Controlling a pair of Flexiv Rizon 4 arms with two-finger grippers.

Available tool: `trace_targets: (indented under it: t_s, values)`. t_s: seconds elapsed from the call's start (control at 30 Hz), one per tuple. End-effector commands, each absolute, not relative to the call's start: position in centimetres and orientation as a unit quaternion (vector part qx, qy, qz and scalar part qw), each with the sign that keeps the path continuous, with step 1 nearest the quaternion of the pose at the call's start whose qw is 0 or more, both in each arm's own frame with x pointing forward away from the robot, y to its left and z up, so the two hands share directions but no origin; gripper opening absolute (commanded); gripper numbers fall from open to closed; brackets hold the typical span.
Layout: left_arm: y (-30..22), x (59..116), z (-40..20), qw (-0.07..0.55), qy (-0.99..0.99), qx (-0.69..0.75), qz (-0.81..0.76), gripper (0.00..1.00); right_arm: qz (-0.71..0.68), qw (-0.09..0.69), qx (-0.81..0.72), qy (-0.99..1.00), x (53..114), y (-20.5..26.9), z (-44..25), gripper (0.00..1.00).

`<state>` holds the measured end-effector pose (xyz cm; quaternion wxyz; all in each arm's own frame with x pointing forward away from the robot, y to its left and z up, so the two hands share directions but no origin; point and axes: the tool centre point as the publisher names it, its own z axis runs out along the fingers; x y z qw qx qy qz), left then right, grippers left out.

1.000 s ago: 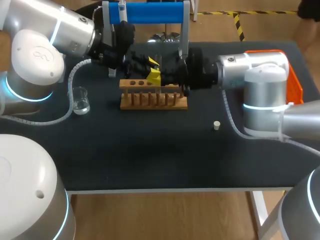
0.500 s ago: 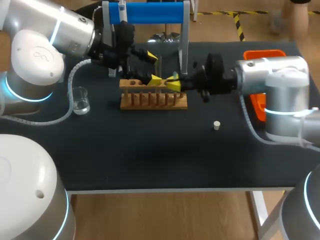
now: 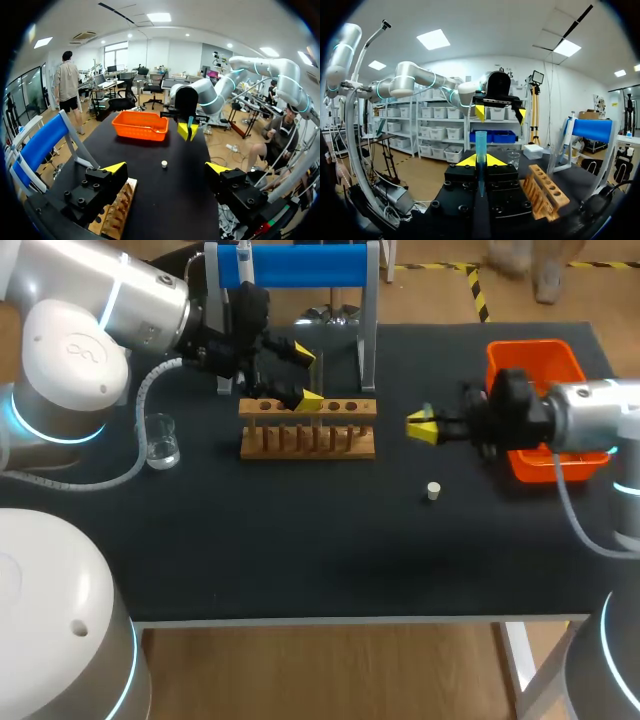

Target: Invert the test tube, pick up the pipette, mount the tip to pipette, aspirate from beaker and dispense into the tube, eject the tip, return the pipette, and cap with the stopper.

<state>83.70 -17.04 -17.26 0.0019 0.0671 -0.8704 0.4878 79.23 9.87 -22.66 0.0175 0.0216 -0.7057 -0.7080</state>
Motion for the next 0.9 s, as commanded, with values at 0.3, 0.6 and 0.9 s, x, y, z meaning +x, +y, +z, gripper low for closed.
trace_targets:
  t_s: [0.3,0.6,0.9]
  values:
    - [-17.1,83.7,-17.2,0.003,-0.871,0.067,0.487,1.0,-0.709,0.008,0.007,-0.705,77.9,3.6,-24.3,0.0]
    - [-17.1,83.7,-17.2,0.003,-0.871,0.067,0.487,1.0,-0.704,0.005,0.004,-0.71,77.4,2.6,-25.0,0.0]
    - [-17.1,83.7,-17.2,0.003,-0.871,0.067,0.487,1.0,-0.704,0.003,0.002,-0.71,77.3,2.5,-25.0,0.0]
